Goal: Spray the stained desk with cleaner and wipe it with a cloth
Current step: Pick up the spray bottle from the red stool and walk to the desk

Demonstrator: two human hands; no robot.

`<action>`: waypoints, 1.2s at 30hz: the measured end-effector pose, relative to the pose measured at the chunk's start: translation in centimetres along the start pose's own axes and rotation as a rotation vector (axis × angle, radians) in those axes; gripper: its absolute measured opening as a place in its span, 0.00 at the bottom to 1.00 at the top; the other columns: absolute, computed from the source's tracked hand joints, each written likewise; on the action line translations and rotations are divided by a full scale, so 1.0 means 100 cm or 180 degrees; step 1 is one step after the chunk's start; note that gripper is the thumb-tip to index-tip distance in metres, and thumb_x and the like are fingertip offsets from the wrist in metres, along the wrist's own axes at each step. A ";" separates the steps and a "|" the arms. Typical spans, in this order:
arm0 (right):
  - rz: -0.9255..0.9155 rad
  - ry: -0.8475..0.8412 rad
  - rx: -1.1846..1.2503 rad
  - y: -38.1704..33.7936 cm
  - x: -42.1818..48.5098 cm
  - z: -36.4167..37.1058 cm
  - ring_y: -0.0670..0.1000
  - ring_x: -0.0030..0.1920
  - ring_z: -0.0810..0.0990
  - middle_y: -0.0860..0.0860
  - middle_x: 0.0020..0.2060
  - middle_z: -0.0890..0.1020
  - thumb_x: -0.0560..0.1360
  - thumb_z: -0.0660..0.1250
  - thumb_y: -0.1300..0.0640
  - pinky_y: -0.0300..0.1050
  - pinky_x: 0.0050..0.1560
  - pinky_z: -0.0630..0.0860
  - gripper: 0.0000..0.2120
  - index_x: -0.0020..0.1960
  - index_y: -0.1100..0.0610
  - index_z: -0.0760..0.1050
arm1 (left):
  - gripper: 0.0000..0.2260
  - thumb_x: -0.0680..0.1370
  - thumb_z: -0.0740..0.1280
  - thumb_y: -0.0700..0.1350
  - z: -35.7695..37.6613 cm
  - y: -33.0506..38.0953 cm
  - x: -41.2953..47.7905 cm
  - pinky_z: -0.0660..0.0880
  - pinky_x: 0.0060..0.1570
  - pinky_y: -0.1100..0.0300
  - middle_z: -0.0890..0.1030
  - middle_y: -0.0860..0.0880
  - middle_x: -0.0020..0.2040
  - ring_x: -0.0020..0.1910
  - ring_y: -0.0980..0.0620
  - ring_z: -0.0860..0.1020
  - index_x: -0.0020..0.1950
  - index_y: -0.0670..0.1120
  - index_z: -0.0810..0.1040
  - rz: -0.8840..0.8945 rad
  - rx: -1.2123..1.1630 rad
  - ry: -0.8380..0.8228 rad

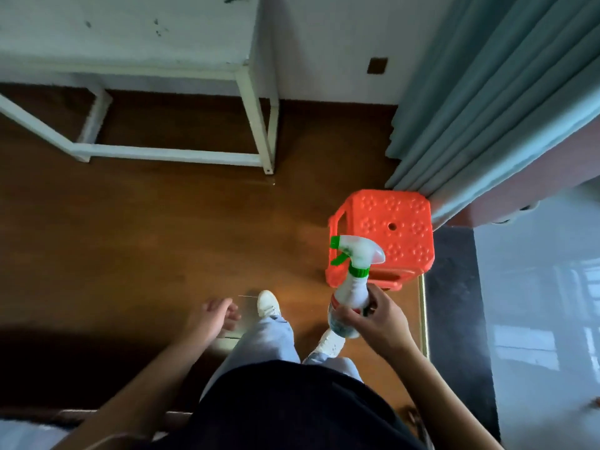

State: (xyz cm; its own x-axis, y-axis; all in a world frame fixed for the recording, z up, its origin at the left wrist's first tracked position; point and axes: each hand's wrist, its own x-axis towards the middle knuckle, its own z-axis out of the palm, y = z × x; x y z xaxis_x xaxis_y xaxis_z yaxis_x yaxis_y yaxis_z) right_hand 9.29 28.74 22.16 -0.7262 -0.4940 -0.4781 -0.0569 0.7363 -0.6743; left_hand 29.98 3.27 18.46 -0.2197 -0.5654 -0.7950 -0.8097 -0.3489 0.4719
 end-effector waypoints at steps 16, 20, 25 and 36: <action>-0.0613 -0.0418 -0.0760 -0.181 0.111 0.090 0.44 0.38 0.79 0.44 0.39 0.81 0.62 0.72 0.35 0.47 0.39 0.77 0.22 0.48 0.48 0.75 | 0.15 0.84 0.62 0.44 -0.167 -0.019 0.072 0.71 0.33 0.58 0.86 0.39 0.42 0.34 0.45 0.80 0.44 0.37 0.81 -0.0523 -0.0713 0.0404; -0.0517 -0.0440 -0.0603 -0.219 0.138 0.108 0.44 0.40 0.80 0.44 0.40 0.82 0.60 0.72 0.35 0.47 0.40 0.77 0.22 0.47 0.47 0.75 | 0.13 0.83 0.61 0.42 -0.206 0.031 0.099 0.72 0.38 0.56 0.85 0.40 0.42 0.37 0.44 0.81 0.45 0.37 0.81 -0.0128 -0.0833 0.0443; -0.0653 -0.0656 -0.0812 -0.275 0.191 0.129 0.41 0.40 0.81 0.39 0.40 0.82 0.63 0.76 0.40 0.43 0.40 0.77 0.17 0.48 0.43 0.74 | 0.13 0.84 0.60 0.44 -0.251 0.066 0.132 0.72 0.38 0.56 0.85 0.41 0.44 0.37 0.45 0.80 0.48 0.38 0.81 -0.0019 -0.1189 0.0604; -0.1294 -0.2043 -0.1432 -0.435 0.316 0.234 0.41 0.48 0.82 0.39 0.47 0.83 0.66 0.76 0.37 0.39 0.51 0.78 0.21 0.54 0.43 0.75 | 0.16 0.86 0.59 0.47 -0.306 0.007 0.148 0.71 0.35 0.59 0.85 0.39 0.47 0.35 0.44 0.79 0.52 0.36 0.80 -0.1203 -0.2158 0.1301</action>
State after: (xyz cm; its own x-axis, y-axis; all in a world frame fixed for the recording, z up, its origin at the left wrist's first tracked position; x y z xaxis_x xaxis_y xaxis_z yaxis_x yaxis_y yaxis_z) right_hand 4.85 -29.68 23.25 -0.0738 -0.8222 -0.5645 -0.5895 0.4925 -0.6402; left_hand 42.83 -28.25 18.71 0.3151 -0.5004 -0.8064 -0.2625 -0.8625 0.4326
